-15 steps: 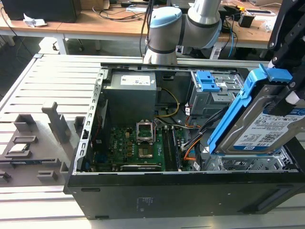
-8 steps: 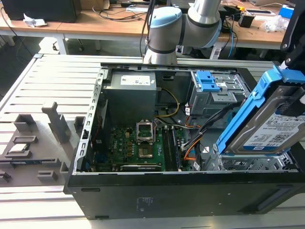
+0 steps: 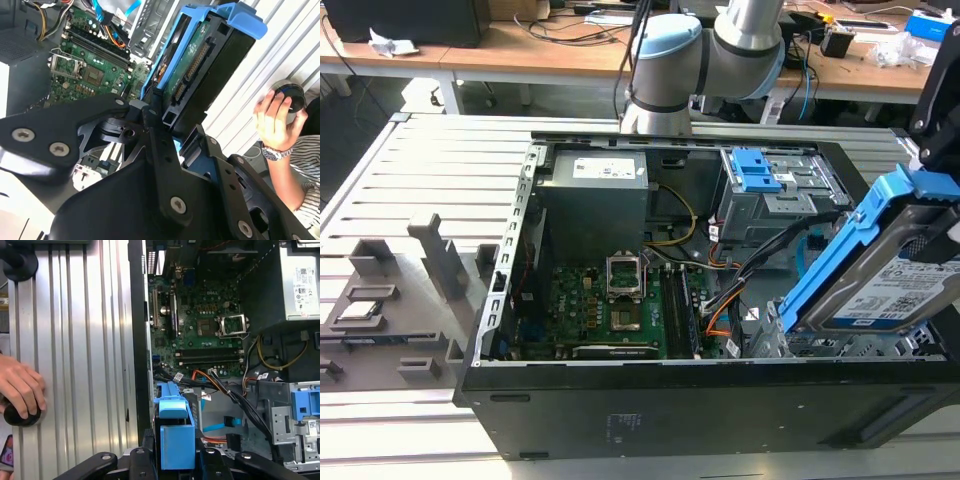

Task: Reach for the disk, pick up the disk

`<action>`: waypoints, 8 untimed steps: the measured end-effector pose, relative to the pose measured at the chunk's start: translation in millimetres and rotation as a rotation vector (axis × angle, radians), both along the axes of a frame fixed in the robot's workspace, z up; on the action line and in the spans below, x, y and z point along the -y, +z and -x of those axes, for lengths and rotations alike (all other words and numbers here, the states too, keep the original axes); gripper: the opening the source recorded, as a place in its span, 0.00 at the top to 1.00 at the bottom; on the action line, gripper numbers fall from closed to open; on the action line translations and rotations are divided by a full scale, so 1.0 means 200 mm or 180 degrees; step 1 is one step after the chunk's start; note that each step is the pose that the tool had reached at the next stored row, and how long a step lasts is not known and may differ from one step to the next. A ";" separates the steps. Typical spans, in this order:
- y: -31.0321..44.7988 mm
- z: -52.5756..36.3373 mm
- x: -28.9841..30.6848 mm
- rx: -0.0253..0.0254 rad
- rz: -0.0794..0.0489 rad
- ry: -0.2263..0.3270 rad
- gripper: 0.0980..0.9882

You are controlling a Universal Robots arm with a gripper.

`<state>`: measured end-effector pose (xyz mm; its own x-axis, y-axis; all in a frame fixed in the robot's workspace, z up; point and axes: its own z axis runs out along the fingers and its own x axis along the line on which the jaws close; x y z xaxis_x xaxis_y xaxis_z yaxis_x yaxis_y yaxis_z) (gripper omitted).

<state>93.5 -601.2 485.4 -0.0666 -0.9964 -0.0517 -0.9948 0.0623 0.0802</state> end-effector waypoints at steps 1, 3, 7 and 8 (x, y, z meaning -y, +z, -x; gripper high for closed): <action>-0.009 -0.005 0.000 -0.0004 0.0000 0.0000 0.70; -0.040 -0.028 0.000 -0.0021 0.0000 0.0000 0.70; -0.071 -0.060 -0.017 -0.0034 -0.0001 0.0017 0.70; -0.075 -0.064 -0.022 -0.0034 0.0000 0.0025 0.70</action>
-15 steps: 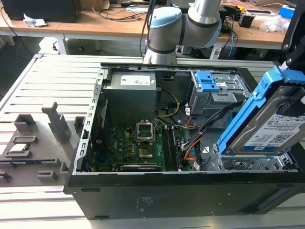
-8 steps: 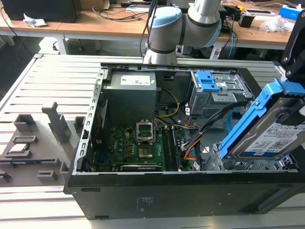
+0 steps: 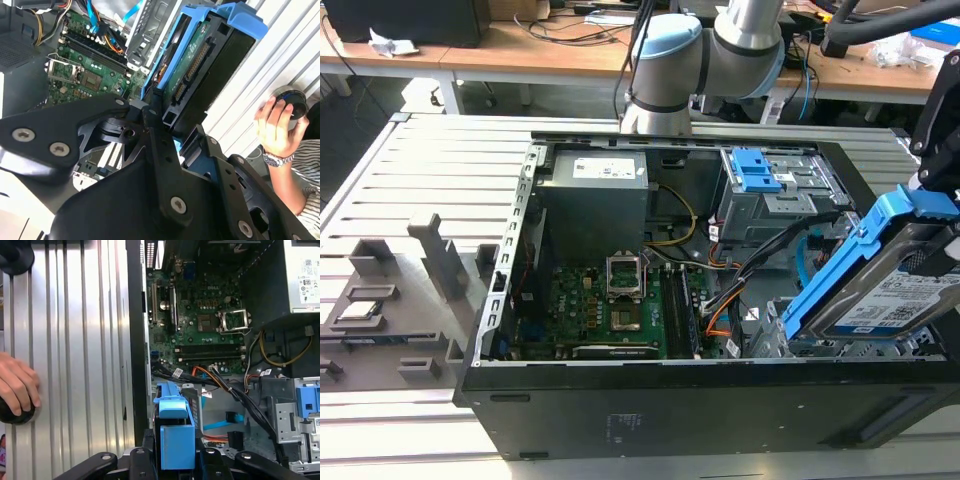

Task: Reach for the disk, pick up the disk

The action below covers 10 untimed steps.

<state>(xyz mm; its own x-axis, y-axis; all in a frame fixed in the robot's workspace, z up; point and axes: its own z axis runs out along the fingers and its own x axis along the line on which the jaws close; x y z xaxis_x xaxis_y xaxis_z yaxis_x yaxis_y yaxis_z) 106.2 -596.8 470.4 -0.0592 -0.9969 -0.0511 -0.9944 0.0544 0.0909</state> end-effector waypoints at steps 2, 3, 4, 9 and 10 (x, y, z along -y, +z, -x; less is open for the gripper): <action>-0.006 -0.008 -0.010 -0.0002 0.0000 0.0025 0.70; -0.008 -0.011 -0.015 -0.0003 0.0000 0.0035 0.70; -0.011 -0.016 -0.022 -0.0005 0.0000 0.0050 0.70; -0.023 -0.045 -0.056 -0.0014 -0.0001 0.0089 0.70; -0.026 -0.056 -0.067 -0.0016 -0.0001 0.0098 0.70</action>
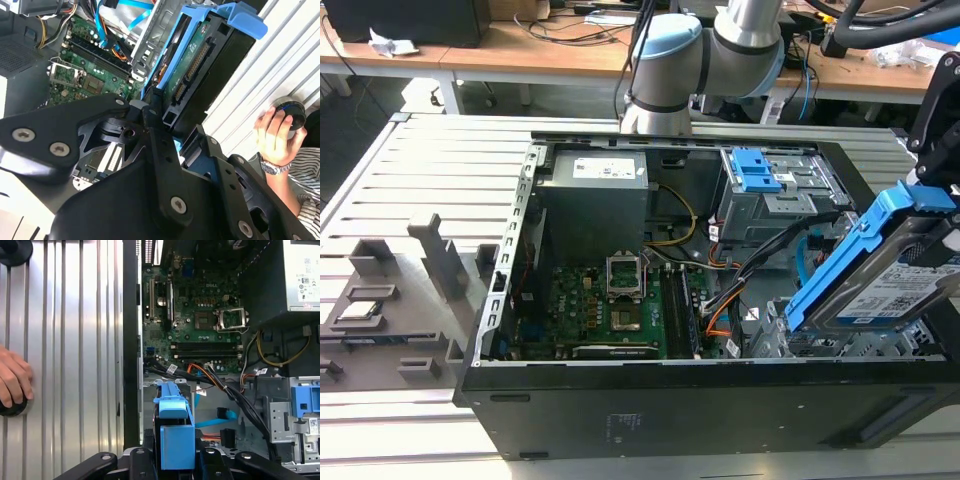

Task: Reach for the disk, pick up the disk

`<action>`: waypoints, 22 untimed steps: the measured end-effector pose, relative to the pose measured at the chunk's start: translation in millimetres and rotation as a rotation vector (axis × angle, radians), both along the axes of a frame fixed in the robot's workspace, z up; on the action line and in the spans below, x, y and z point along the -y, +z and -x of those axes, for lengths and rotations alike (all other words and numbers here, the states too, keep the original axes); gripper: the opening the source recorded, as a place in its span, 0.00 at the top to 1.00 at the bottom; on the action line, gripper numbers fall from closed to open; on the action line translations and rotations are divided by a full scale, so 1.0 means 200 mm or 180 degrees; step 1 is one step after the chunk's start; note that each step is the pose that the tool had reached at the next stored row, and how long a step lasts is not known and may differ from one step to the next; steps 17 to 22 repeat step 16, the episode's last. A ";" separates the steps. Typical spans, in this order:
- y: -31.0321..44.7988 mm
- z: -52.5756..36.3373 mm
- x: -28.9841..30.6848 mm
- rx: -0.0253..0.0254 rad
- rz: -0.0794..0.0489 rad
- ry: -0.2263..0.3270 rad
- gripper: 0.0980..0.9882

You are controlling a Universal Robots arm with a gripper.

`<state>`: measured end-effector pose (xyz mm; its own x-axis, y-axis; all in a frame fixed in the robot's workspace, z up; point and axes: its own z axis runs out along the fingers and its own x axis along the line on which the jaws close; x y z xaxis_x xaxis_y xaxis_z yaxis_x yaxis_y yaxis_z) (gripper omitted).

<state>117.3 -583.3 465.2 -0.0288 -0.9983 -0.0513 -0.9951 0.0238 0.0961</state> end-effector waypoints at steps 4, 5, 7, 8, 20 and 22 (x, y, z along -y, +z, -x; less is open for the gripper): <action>-0.011 -0.024 -0.048 -0.0004 0.0000 0.0033 0.70; -0.014 -0.027 -0.059 -0.0004 0.0000 0.0043 0.70; -0.023 -0.036 -0.075 -0.0005 0.0000 0.0061 0.70; -0.031 -0.042 -0.079 -0.0006 -0.0001 0.0069 0.70; -0.032 -0.042 -0.080 -0.0006 0.0000 0.0070 0.70; -0.032 -0.042 -0.080 -0.0006 0.0000 0.0070 0.70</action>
